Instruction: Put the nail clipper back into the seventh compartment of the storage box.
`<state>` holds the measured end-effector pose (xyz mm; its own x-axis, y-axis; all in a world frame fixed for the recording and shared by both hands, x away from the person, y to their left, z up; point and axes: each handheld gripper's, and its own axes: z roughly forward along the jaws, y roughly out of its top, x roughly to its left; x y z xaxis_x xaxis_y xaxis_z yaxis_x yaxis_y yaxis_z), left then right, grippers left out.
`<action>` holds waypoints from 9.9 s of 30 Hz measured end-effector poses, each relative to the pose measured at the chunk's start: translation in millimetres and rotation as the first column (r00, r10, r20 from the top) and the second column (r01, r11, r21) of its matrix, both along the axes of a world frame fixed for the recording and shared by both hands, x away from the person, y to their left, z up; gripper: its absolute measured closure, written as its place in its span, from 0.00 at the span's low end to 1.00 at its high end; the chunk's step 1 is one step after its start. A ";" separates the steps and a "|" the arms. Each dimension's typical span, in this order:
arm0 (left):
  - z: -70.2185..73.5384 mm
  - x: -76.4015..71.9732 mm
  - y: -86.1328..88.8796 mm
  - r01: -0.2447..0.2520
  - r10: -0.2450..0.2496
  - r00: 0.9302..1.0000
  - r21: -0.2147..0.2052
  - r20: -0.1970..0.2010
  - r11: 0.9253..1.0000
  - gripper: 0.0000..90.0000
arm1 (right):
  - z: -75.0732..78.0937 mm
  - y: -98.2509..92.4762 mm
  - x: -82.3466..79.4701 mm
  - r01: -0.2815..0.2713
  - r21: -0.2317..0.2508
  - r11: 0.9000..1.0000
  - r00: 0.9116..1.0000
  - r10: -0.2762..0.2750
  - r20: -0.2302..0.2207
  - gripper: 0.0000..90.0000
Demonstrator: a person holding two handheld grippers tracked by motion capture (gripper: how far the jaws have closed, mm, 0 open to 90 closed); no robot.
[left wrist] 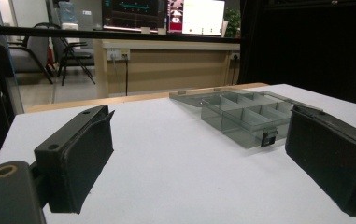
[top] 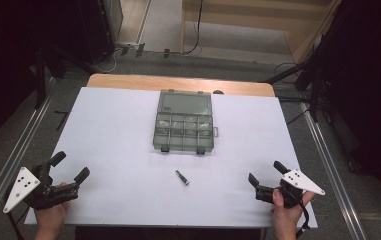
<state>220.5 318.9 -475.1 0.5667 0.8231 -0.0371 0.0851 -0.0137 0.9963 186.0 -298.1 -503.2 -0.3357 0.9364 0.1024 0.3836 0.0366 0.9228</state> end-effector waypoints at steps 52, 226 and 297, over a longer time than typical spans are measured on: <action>-0.8 -0.2 -2.0 0.004 -0.004 1.000 0.022 0.005 1.000 0.08 | 38.1 48.9 21.2 -0.173 -0.073 0.982 0.982 0.166 -0.096 0.00; -0.5 -0.3 -2.4 0.016 -0.016 1.000 0.025 0.004 1.000 0.08 | 35.6 177.1 72.2 -0.327 -0.097 0.940 0.857 0.251 -0.450 0.91; -0.6 0.4 -1.4 0.015 -0.015 1.000 0.014 0.006 1.000 0.08 | 65.0 174.5 123.8 -0.270 -0.115 0.956 0.890 0.202 -0.409 0.91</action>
<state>220.8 317.4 -475.8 0.5790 0.8150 -0.0222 0.0785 -0.0286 0.9965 309.9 -123.6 -438.2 -0.5138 0.8491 0.1224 0.6709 0.3087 0.6742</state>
